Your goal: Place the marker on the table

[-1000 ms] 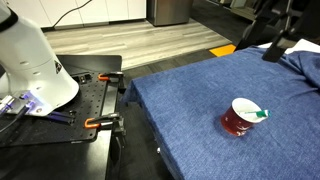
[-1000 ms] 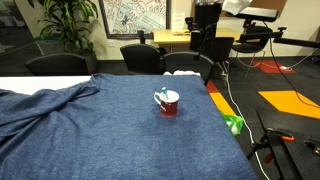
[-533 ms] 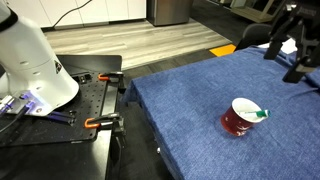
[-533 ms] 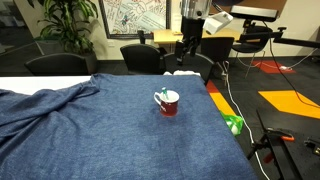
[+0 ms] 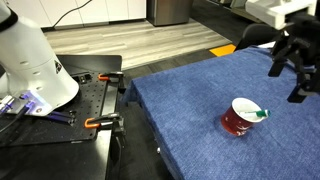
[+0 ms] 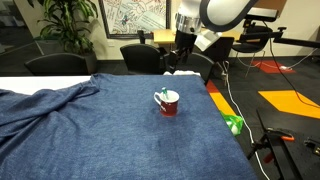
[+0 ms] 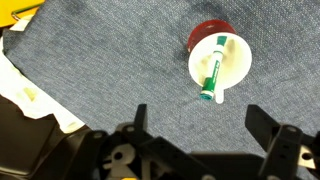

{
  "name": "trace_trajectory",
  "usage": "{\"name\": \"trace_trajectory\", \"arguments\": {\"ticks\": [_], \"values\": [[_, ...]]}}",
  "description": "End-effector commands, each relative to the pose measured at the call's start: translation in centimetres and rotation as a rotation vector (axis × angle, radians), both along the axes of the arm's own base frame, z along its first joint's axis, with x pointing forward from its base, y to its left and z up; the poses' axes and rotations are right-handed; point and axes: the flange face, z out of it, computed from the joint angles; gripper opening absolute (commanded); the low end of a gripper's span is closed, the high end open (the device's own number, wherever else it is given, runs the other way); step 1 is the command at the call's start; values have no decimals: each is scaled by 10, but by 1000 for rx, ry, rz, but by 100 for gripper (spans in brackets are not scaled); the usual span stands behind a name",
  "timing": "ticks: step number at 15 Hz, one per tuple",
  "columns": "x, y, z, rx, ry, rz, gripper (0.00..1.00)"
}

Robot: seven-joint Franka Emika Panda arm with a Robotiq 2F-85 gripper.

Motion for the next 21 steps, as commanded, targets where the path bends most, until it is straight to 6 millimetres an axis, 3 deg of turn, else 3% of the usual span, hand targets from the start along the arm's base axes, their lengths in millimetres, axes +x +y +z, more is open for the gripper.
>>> {"name": "trace_trajectory", "arguments": {"ticks": [1,6,18,21], "values": [[0,0,1,0,0,1,100],[1,0,1,0,-2,2,100],[14,33,-59,-116,-131,-55,100],[11,36,-67,-116,-132,-76,93]]}}
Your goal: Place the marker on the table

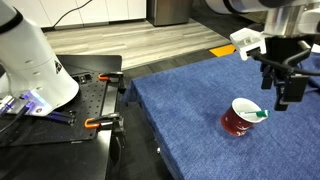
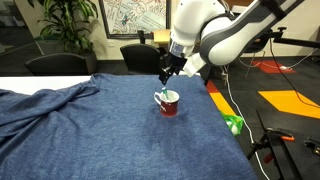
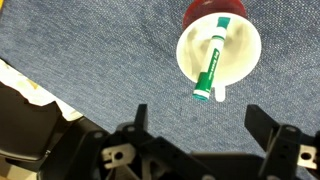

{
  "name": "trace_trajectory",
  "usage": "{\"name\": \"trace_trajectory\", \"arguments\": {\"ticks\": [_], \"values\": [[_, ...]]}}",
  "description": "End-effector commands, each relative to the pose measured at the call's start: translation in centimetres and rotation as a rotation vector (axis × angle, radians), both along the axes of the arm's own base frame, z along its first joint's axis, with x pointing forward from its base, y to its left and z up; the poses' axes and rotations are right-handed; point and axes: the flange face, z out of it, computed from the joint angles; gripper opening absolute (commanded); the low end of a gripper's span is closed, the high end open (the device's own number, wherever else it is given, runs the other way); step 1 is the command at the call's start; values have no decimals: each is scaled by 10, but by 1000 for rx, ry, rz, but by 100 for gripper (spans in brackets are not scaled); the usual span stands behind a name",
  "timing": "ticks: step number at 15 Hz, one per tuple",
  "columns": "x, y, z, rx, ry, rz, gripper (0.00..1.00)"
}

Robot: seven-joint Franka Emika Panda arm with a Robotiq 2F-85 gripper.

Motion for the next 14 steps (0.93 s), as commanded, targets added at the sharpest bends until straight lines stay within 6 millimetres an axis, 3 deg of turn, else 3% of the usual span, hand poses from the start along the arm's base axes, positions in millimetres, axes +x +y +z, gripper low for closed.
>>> {"name": "trace_trajectory", "arguments": {"ticks": [1,2,6,8,9,10,14], "values": [[-7,4,-6,-3,-23,-23,87],[-8,5,-7,-3,-17,-24,87],[-14,11,-14,10,6,-17,70],[-16,14,-18,14,22,-16,69],[-17,15,-20,15,28,-16,63],[-18,15,-23,19,34,-14,65],[-17,17,-31,26,50,-11,60]]}}
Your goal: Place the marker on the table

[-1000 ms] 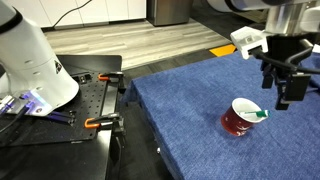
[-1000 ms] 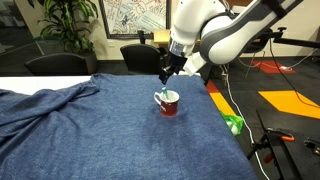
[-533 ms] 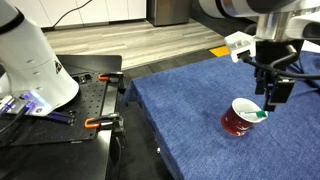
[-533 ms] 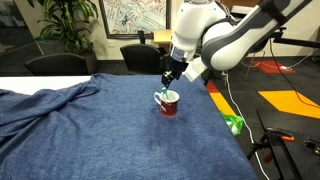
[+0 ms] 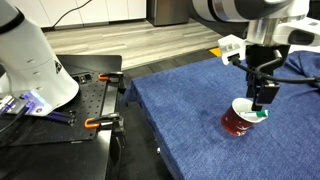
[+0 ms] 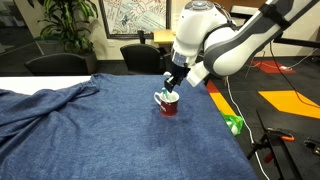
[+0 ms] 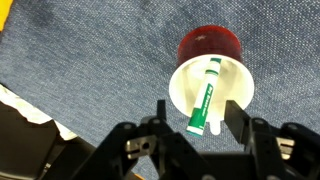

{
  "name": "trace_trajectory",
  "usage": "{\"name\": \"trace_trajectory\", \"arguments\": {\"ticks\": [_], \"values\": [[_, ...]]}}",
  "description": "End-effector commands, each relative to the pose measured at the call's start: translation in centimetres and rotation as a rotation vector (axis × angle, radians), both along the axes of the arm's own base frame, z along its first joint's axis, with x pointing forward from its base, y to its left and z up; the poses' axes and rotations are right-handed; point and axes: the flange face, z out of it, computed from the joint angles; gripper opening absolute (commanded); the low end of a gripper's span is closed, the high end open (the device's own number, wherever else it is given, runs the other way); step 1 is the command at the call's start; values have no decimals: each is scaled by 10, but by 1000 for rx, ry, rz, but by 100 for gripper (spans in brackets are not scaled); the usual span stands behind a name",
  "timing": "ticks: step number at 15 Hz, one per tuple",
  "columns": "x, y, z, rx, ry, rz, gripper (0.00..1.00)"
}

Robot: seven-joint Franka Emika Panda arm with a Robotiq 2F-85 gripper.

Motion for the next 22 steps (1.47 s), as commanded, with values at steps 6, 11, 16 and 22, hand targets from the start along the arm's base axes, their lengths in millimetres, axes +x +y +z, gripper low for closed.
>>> {"name": "trace_trajectory", "arguments": {"ticks": [6,11,16,22], "values": [[4,1,-20,39,18,-1,52],[11,-2,-31,48,19,9,53],[19,-6,-36,56,-3,9,53],[30,-15,-49,77,2,9,53]]}}
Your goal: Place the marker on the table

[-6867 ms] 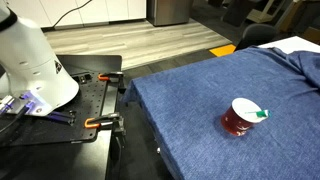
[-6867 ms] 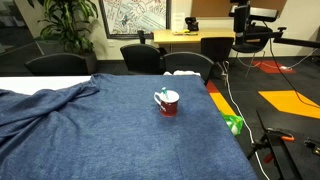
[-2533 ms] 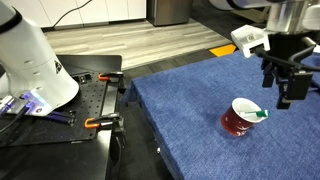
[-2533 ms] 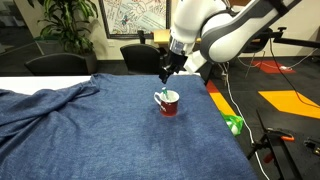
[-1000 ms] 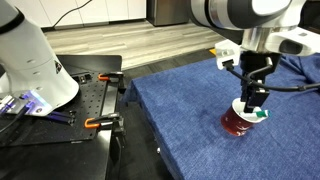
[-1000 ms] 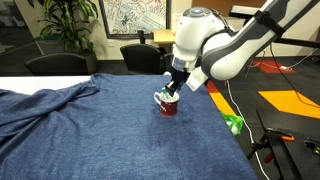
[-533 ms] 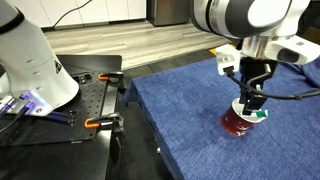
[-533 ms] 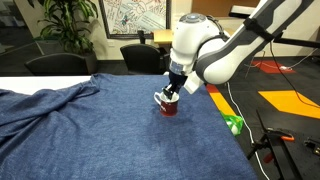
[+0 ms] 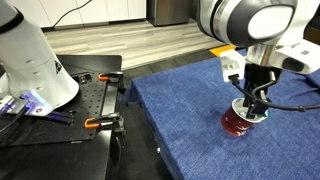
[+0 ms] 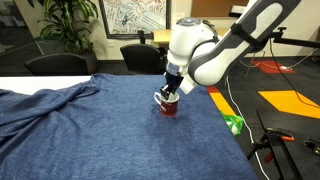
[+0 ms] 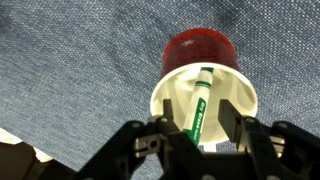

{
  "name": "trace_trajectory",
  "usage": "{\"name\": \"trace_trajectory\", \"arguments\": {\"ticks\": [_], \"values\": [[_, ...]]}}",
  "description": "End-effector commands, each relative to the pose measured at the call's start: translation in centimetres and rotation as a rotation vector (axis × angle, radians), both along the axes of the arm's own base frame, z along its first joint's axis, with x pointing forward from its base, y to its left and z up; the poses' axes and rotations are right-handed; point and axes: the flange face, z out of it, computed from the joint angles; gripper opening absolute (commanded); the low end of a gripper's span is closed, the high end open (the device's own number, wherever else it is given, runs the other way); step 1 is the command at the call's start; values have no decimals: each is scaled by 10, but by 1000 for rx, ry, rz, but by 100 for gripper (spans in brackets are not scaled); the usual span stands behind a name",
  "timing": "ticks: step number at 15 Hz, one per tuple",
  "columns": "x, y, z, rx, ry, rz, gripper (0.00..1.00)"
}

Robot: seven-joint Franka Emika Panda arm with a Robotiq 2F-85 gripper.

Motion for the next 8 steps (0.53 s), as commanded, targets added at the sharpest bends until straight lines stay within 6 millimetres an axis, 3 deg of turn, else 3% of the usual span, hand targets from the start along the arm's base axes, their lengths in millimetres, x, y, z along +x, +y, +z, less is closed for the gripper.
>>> {"name": "trace_trajectory", "arguments": {"ticks": [1,3,4,5,7,8], "values": [[11,-7,-8,11,-15,16,55],[14,-8,-13,10,-8,24,55],[16,-8,-16,10,-5,29,49],[17,-7,-17,8,-6,34,27],[17,-5,-18,4,-8,41,24],[17,-3,-17,0,-9,45,16]]}}
